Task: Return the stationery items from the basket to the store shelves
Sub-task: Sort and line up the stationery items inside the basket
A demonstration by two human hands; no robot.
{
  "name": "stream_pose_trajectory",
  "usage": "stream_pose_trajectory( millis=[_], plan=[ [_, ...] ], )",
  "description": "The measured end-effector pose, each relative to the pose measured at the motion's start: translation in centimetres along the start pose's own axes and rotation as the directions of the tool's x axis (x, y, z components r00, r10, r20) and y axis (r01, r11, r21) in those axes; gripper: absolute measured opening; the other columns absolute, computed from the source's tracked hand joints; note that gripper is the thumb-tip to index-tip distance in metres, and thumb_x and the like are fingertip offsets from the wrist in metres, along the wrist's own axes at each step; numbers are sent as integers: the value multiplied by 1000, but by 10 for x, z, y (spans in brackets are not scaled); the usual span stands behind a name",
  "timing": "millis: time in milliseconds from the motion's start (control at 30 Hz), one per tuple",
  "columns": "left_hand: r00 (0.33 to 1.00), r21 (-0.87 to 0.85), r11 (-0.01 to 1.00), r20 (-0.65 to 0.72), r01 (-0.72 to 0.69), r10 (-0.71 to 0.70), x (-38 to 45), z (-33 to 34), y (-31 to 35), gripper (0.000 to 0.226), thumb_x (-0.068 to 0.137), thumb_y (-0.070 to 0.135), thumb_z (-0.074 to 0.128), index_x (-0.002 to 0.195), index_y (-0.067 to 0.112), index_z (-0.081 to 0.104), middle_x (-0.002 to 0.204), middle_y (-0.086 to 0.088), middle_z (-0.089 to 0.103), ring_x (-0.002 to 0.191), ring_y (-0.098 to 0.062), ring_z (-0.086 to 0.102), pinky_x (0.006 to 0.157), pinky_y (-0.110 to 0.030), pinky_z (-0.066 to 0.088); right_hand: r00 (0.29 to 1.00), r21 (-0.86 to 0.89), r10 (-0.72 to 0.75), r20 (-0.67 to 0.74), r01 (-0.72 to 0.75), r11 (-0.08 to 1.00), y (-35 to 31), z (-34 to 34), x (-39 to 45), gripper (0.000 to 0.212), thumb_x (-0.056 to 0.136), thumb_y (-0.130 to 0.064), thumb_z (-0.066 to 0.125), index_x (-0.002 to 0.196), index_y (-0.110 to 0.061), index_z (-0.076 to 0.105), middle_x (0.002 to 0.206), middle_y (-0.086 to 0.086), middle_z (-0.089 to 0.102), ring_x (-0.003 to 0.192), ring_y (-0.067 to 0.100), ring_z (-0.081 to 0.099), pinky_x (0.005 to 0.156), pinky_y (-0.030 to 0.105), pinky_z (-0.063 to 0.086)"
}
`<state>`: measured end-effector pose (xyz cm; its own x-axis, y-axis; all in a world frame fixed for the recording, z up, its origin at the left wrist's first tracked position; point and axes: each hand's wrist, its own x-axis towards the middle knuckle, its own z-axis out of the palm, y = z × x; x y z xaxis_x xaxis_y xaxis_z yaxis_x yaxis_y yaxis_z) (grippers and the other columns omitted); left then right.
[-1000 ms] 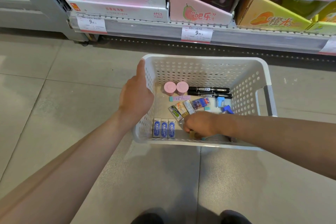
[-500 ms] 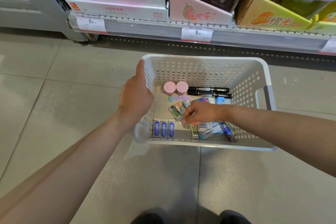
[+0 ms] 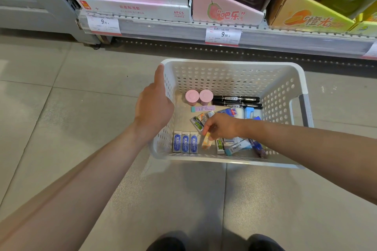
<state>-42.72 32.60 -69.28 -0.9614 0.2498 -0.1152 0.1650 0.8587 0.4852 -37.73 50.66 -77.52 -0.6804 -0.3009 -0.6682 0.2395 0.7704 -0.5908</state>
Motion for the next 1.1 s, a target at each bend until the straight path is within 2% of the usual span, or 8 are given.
stream_pose_trajectory(
  millis=[200, 333, 433, 600, 800, 900, 1000, 1100],
  plan=[
    [1000, 1, 1000, -2, 1, -1, -1, -2, 1, 72, 88, 0, 46, 148, 15, 11, 102, -17, 62, 74, -24, 57, 55, -30, 41, 998, -44, 4, -70, -7, 999, -3, 13, 7, 31, 79, -1, 71, 108, -2, 59, 95, 8, 61, 87, 17, 56, 69, 18, 45],
    [1000, 6, 1000, 2, -6, 6, -1, -2, 2, 71, 88, -1, 47, 148, 15, 12, 101, -17, 62, 72, -20, 53, 52, -25, 37, 988, -164, -2, -157, -24, 986, -3, 16, 8, 21, 77, -9, 74, 96, -4, 66, 101, 10, 67, 94, 22, 63, 85, 32, 52],
    [1000, 9, 1000, 2, -3, 3, -2, -3, 3, 71, 88, 0, 47, 148, 15, 12, 104, -18, 62, 73, -19, 52, 48, -21, 34, 978, -208, -21, -207, -23, 978, -3, 20, 8, 16, 78, -14, 73, 93, -11, 68, 99, 5, 68, 93, 19, 64, 84, 34, 54],
    [1000, 0, 1000, -1, -5, 5, -2, -2, 3, 72, 88, -1, 48, 148, 15, 12, 104, -17, 62, 79, -27, 60, 56, -31, 44, 968, -170, -48, -248, 6, 985, -1, 27, 7, 14, 81, -9, 69, 94, -10, 68, 100, 6, 68, 94, 19, 64, 83, 28, 53],
    [1000, 13, 1000, -1, 3, -3, -2, -4, 4, 71, 89, 0, 47, 148, 15, 11, 106, -18, 62, 82, -28, 61, 55, -27, 39, 980, -236, -144, -137, 109, 966, 3, 17, -4, 22, 87, -5, 60, 108, -5, 63, 111, 9, 63, 103, 21, 59, 84, 23, 45],
    [1000, 12, 1000, -2, 11, -11, -2, -3, 4, 71, 89, 0, 47, 148, 16, 10, 105, -17, 62, 82, -29, 62, 57, -29, 42, 976, -502, -212, 43, 205, 840, 11, 9, -14, 24, 84, -12, 62, 108, -11, 63, 110, 6, 60, 100, 21, 58, 83, 29, 49],
    [1000, -1, 1000, 0, 13, -13, -2, -3, 4, 72, 89, 0, 47, 148, 17, 11, 106, -17, 62, 81, -27, 61, 58, -32, 47, 945, -723, -182, 271, 325, 609, 12, 5, -23, 42, 86, -10, 59, 127, -15, 53, 127, 4, 50, 113, 24, 51, 93, 36, 47],
    [1000, -14, 1000, 2, -1, 1, -2, -3, 4, 71, 88, 0, 48, 148, 16, 12, 110, -17, 62, 82, -27, 62, 60, -34, 50, 913, -819, -230, 336, 404, 408, 5, 4, -27, 44, 90, -8, 54, 133, -14, 48, 139, 7, 39, 121, 25, 44, 94, 38, 44]
  ],
)
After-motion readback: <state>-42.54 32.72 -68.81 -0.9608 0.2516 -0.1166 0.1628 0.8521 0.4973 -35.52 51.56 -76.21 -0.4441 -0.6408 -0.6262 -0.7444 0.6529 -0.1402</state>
